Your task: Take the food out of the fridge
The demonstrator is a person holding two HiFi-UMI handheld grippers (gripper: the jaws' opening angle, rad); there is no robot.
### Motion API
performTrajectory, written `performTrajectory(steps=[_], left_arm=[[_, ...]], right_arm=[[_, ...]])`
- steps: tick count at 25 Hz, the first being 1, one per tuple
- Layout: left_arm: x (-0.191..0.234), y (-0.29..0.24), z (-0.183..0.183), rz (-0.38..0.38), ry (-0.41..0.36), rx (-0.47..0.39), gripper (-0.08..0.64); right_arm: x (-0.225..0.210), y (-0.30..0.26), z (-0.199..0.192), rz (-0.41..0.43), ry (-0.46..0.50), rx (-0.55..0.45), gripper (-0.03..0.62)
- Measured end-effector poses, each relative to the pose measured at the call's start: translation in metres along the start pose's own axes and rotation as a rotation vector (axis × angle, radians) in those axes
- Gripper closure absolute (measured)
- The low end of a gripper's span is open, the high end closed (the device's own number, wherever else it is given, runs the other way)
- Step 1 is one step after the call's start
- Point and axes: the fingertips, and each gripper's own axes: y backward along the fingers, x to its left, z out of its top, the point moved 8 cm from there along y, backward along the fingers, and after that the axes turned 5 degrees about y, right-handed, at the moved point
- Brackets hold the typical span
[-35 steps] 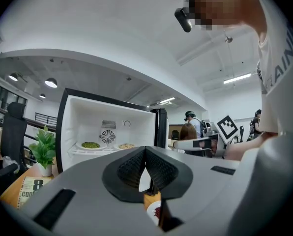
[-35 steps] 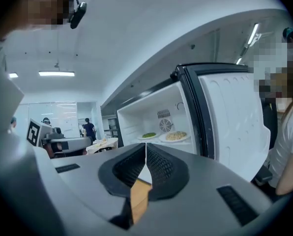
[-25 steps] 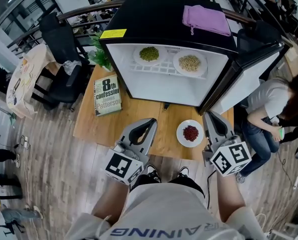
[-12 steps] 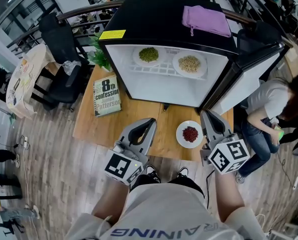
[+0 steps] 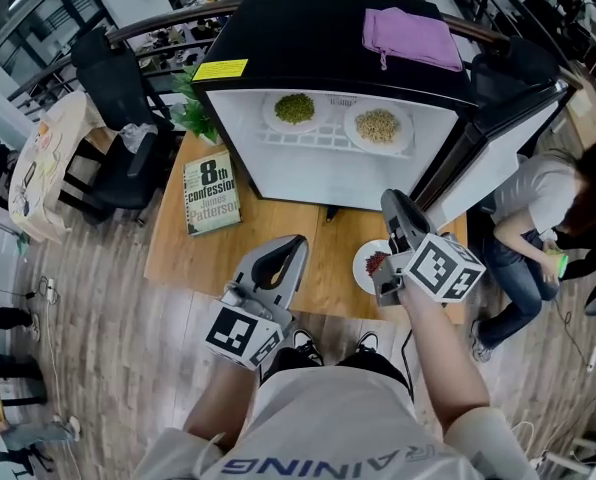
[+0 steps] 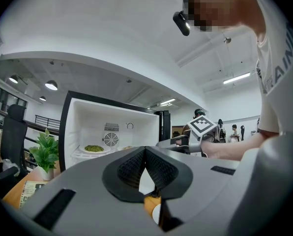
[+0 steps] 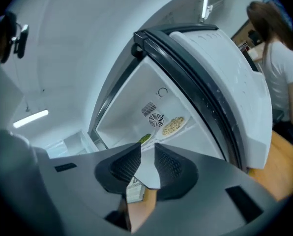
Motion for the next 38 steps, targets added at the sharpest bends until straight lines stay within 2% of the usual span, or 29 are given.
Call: performTrajectory(steps=[2,8,15,22,29,35,38], left_arm=[[0.004,0.000,-0.001,0.000,0.004,0.001,0.552],[0.016,0.004,-0.005,-0.002,0.014,0.013,0.552],[0.033,0.008,-0.011,-0.005,0.030,0.029,0.552],[0.049,0.006,-0.017,-0.014,0.039,0.046,0.552],[0.053,0.003,-0.019,-0.027,0.043,0.055,0.552],[0.054,0.004,-0.022,-0.029,0.046,0.058,0.552],[0.054,0.004,-0.022,-0.028,0.047,0.057,0.552]], right_arm=[[-0.002,-0.014,0.000,-0.015,-0.115,-0.015,0.486],[-0.013,-0.049,0.000,-0.117,-0.400,-0.117,0.477],[-0.028,-0.075,-0.004,-0.183,-0.605,-0.219,0.477],[-0.042,-0.093,-0.006,-0.225,-0.713,-0.256,0.477],[-0.047,-0.098,-0.006,-0.232,-0.743,-0.272,0.484],[-0.051,-0.100,-0.006,-0.259,-0.755,-0.272,0.547],[-0.050,-0.099,-0.008,-0.251,-0.766,-0.270,0.552]])
